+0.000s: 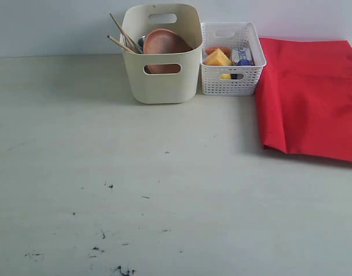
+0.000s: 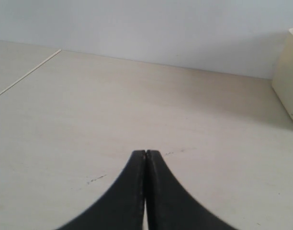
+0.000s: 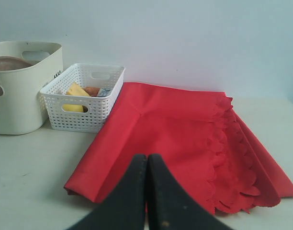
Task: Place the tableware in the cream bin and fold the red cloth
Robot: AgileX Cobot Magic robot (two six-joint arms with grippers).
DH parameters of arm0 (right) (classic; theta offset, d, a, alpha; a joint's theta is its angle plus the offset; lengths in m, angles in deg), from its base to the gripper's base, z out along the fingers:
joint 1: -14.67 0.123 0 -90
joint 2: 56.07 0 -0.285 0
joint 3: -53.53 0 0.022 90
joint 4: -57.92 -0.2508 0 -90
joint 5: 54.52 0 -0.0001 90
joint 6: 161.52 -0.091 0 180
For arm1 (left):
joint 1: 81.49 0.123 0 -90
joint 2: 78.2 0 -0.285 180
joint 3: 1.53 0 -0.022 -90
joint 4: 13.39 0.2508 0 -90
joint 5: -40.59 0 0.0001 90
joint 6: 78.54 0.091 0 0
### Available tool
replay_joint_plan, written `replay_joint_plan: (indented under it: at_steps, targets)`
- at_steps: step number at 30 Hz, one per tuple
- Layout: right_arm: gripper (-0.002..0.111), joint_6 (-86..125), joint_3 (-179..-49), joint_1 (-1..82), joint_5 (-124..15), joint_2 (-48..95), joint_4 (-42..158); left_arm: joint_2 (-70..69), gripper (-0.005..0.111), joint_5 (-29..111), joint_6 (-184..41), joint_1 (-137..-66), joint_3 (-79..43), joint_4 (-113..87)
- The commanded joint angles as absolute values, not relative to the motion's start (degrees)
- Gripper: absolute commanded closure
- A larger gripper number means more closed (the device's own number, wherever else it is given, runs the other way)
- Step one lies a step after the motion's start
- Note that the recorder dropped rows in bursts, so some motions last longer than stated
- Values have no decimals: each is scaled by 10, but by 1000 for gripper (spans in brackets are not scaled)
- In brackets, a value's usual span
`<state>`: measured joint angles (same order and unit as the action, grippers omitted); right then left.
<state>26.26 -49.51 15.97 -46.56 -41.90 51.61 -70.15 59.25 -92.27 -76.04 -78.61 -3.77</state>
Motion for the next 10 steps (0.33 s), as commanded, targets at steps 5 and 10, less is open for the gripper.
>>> replay_joint_plan:
  at_steps: [5,10]
  targets:
    - [108,259,-493,160,-466,-422,520,-704,105,592,-924,-763,-787,-37]
    - [108,259,-493,160,-466,-422,520,-704,105,592,-924,-763,-787,-37]
